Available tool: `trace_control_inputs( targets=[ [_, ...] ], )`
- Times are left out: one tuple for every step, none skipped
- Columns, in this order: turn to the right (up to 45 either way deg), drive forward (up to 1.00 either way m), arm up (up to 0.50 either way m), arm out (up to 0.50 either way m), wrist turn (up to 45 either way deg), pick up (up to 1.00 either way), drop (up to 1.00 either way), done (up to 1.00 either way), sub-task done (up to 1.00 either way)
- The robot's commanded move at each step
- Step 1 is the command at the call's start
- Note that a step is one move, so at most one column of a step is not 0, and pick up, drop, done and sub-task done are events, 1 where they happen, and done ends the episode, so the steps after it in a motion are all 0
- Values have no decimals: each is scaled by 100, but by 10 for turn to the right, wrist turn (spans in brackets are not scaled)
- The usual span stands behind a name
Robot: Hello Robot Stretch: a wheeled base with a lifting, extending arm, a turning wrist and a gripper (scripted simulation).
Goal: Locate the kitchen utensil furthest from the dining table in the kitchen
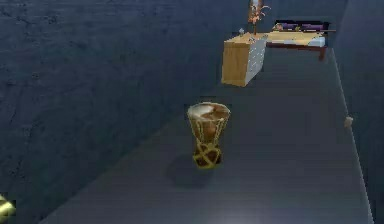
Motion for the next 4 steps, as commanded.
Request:
trace_control_inputs(
  targets=[
    [-450,0,0,0,0,0,0,0,0],
    [-450,0,0,0,0,0,0,0,0],
    [-450,0,0,0,0,0,0,0,0],
    [-180,0,0,0,0,0,0,0,0]
  ],
)
